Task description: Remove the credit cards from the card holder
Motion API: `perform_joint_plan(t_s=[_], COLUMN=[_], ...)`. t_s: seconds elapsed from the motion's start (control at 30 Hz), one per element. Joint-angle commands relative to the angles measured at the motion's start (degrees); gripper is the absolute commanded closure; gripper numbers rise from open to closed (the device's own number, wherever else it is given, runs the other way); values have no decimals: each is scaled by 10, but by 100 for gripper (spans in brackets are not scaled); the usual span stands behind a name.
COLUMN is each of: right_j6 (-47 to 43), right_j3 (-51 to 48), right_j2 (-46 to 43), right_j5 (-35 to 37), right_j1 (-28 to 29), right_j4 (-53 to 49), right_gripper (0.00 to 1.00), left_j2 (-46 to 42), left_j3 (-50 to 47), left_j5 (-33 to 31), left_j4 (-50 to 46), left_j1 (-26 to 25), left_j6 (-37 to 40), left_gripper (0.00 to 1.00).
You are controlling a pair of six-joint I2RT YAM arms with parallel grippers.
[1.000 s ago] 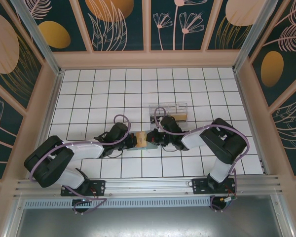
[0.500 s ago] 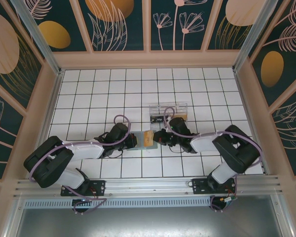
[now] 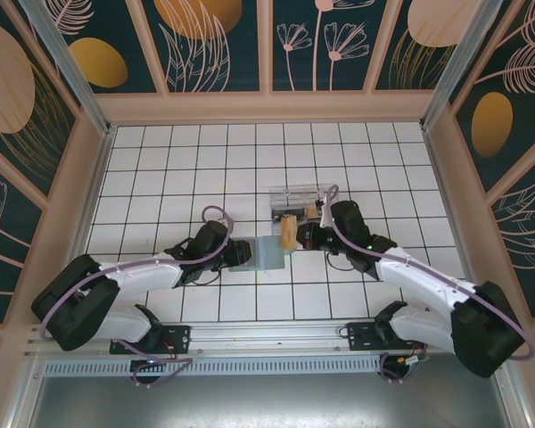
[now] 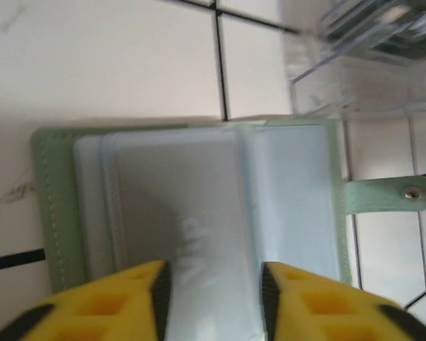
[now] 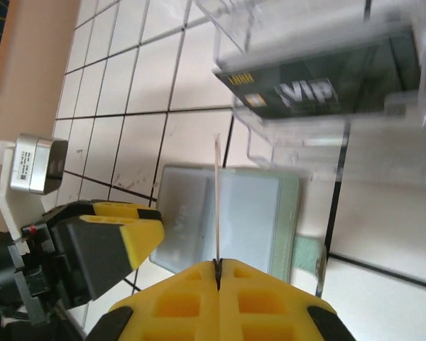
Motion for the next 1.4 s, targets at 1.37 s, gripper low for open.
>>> perform_joint_plan(t_s=[1.37], right_j6=[-1042], right_j3=[186], right_j2=[138], right_j5=[277], right_j1=[1], right_j4=[-244], right_gripper=[100], left_j2=[-530], left_j3=[-120], left_j5=[-168], left_j4=[-113], left_j1=[-1], left_j6=[25], left_gripper=[1])
